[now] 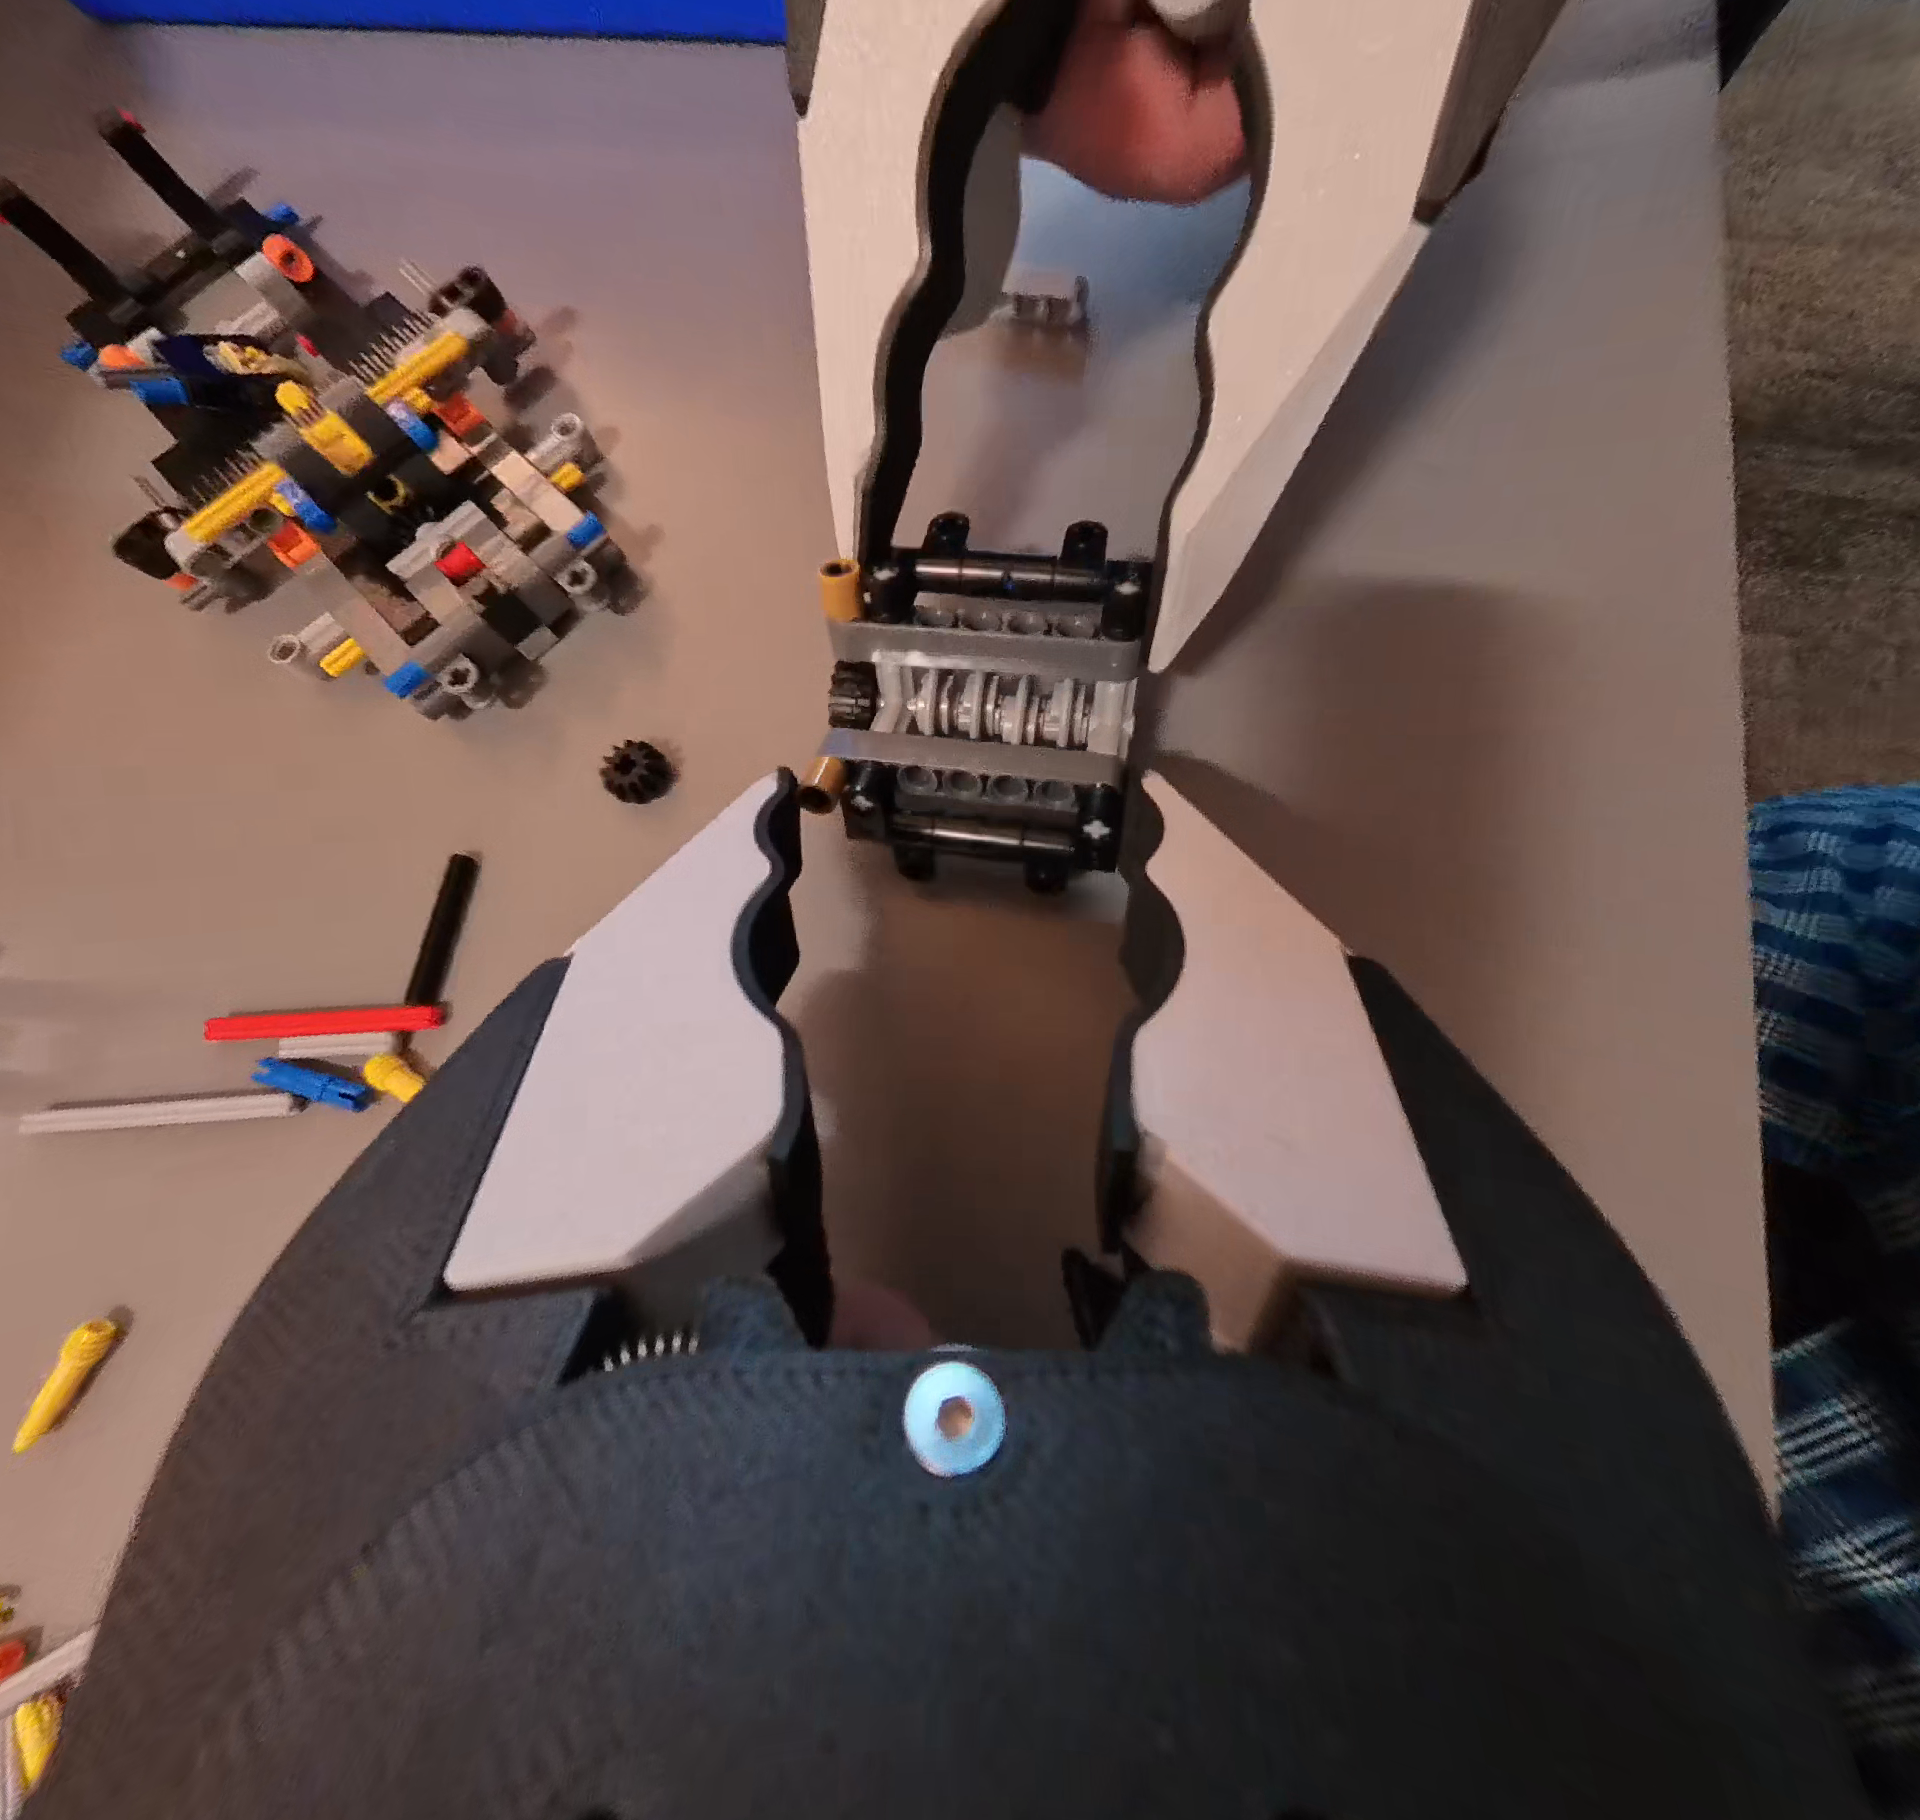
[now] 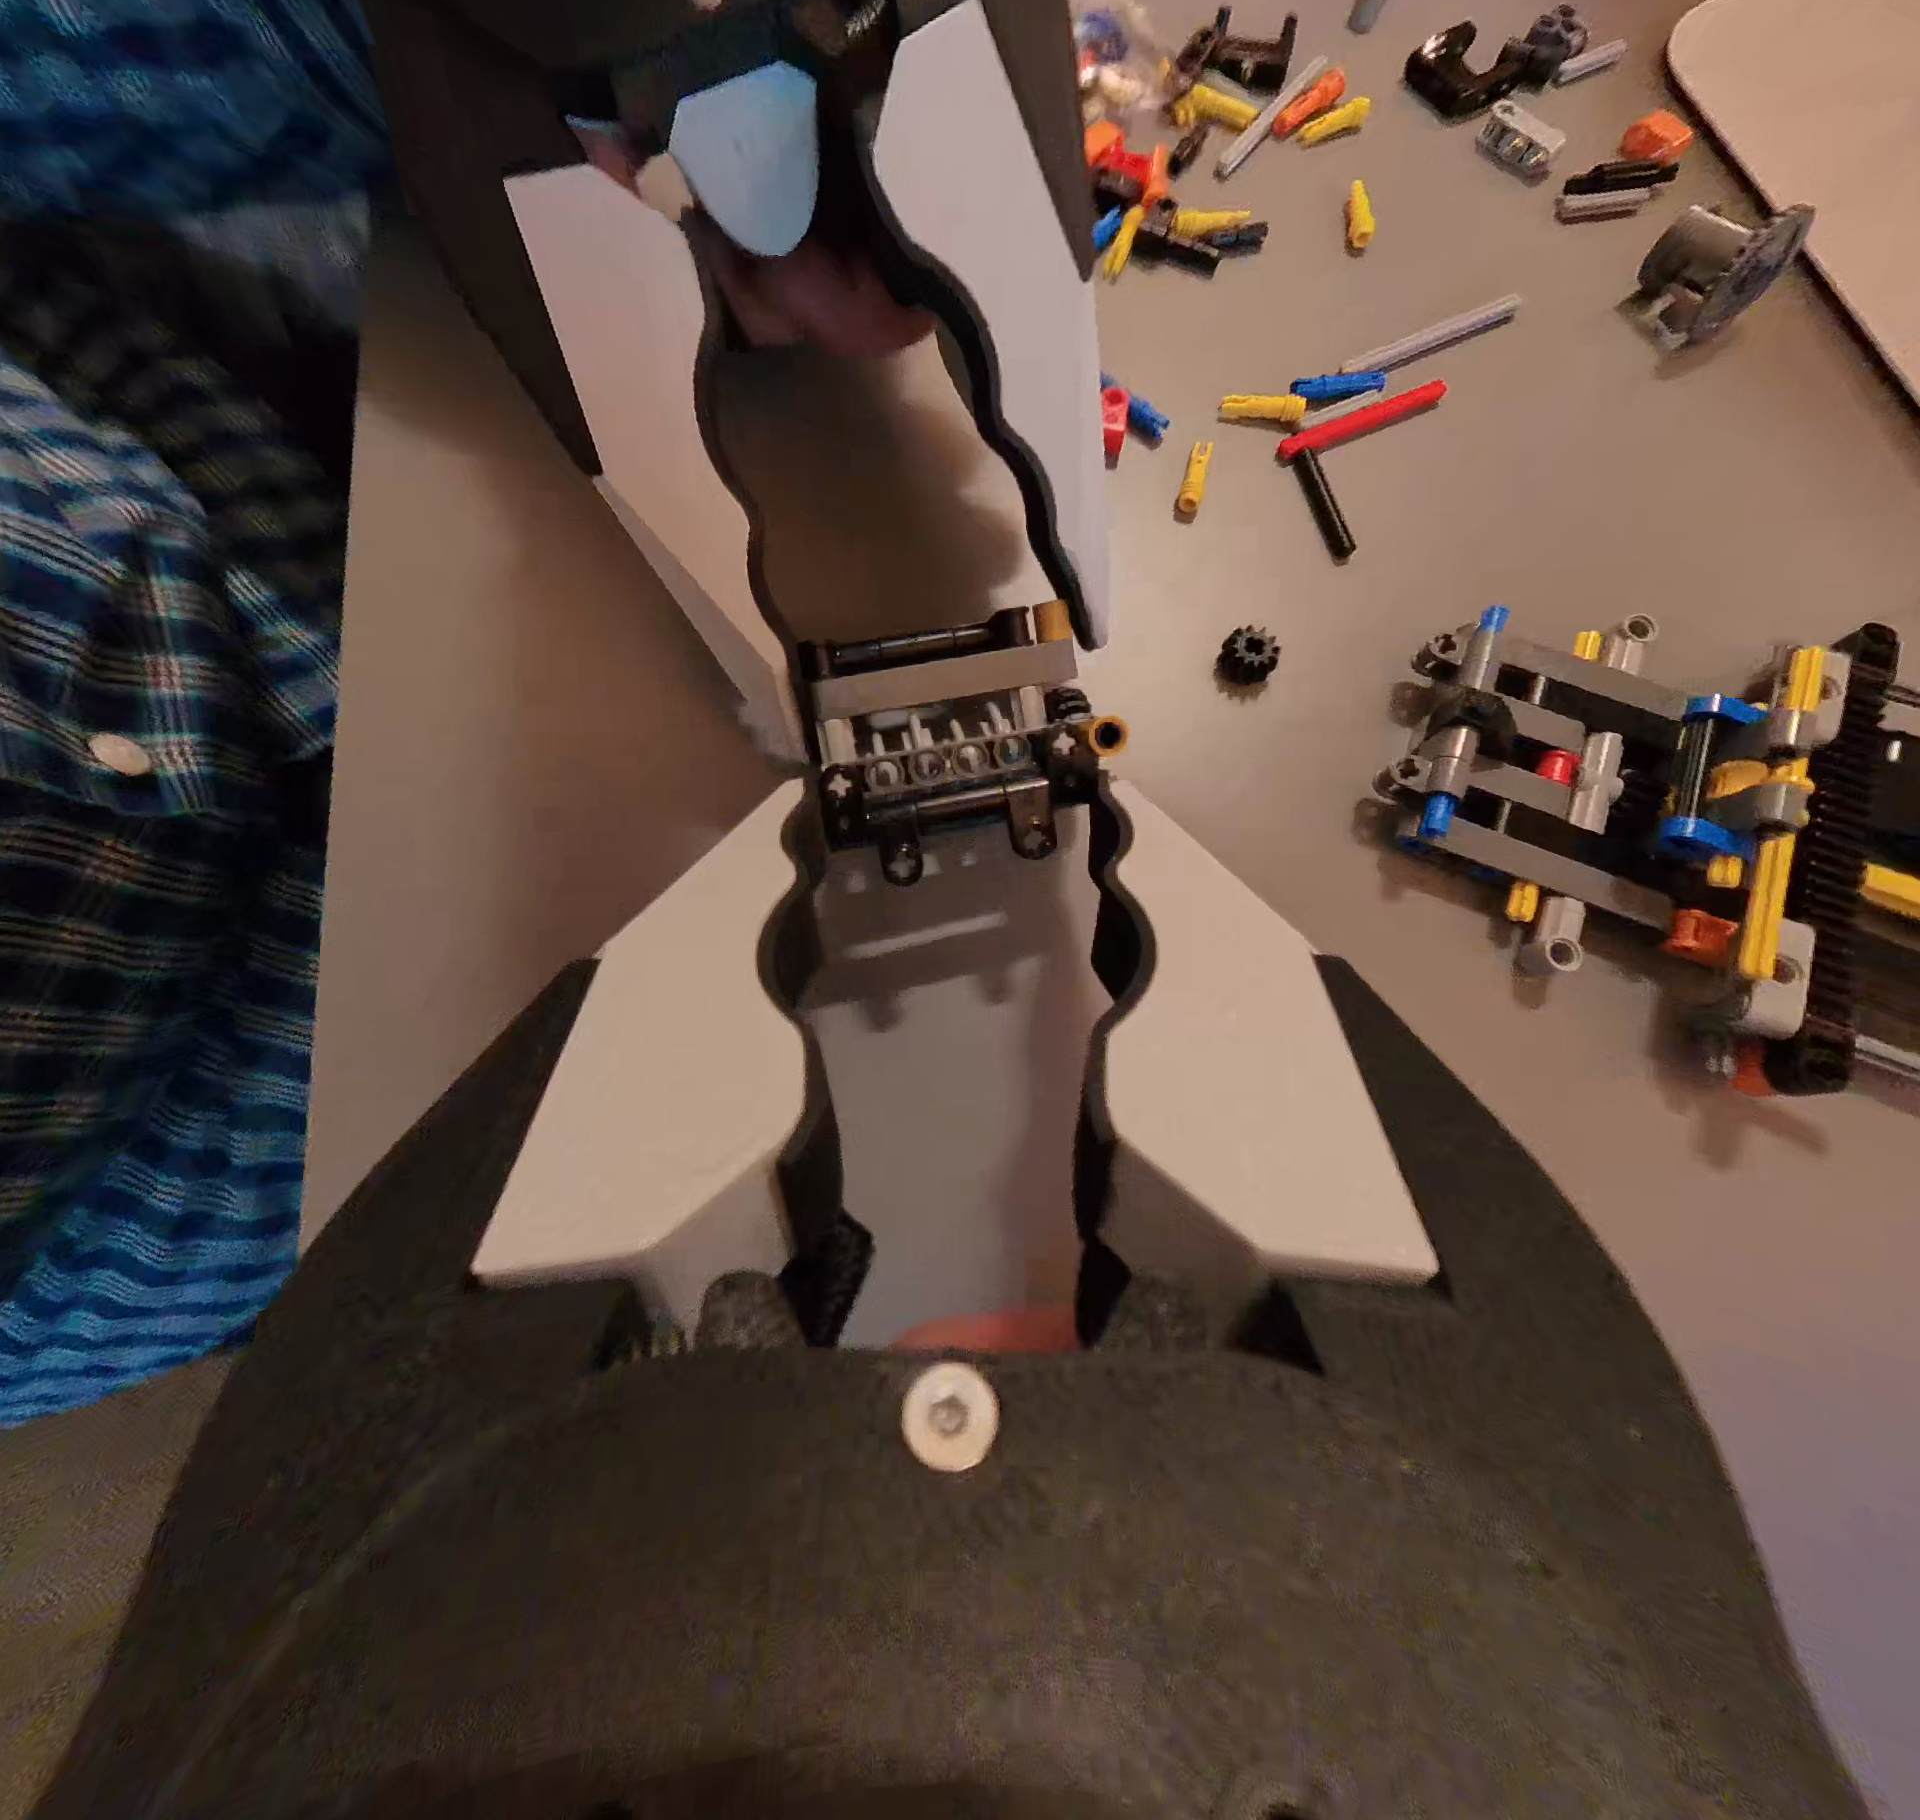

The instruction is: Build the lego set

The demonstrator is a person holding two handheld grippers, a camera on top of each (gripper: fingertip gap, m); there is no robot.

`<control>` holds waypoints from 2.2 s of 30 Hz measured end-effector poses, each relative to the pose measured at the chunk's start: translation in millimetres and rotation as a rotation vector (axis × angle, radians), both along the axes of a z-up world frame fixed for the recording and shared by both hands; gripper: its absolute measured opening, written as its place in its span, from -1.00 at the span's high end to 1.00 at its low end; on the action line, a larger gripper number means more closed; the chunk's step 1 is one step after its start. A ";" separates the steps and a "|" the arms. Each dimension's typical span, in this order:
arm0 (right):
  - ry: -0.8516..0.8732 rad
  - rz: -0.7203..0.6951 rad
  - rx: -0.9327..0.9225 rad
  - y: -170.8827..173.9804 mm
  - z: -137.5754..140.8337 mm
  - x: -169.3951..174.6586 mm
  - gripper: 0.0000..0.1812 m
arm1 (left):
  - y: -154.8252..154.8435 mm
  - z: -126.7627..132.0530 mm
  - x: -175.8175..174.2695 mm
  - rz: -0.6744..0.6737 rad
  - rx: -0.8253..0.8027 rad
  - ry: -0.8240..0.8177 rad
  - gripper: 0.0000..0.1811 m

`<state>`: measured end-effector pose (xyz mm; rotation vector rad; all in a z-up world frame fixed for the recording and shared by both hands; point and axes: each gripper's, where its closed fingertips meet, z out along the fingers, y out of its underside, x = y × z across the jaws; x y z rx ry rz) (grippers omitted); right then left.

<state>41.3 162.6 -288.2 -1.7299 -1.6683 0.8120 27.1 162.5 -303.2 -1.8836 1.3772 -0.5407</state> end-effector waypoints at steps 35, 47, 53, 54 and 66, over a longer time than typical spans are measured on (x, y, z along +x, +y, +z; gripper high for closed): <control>0.473 -0.277 -0.609 14.7 50.5 0.3 0.47 | 24.6 71.5 -13.3 0.240 0.846 0.073 0.94; 0.529 -0.272 -0.529 18.2 66.6 -12.1 0.29 | 25.1 79.9 -38.0 0.307 0.832 0.000 0.95; 0.617 -0.209 -0.347 18.4 84.5 -22.2 0.31 | 27.6 94.6 -71.7 0.372 0.822 -0.072 0.95; 0.641 -0.190 -0.326 17.9 86.7 -26.8 0.32 | 29.4 96.8 -77.8 0.379 0.815 -0.089 0.95; 0.843 -0.007 -0.426 2.1 99.7 -17.3 0.47 | 47.6 115.3 -94.3 0.373 0.733 -0.280 0.95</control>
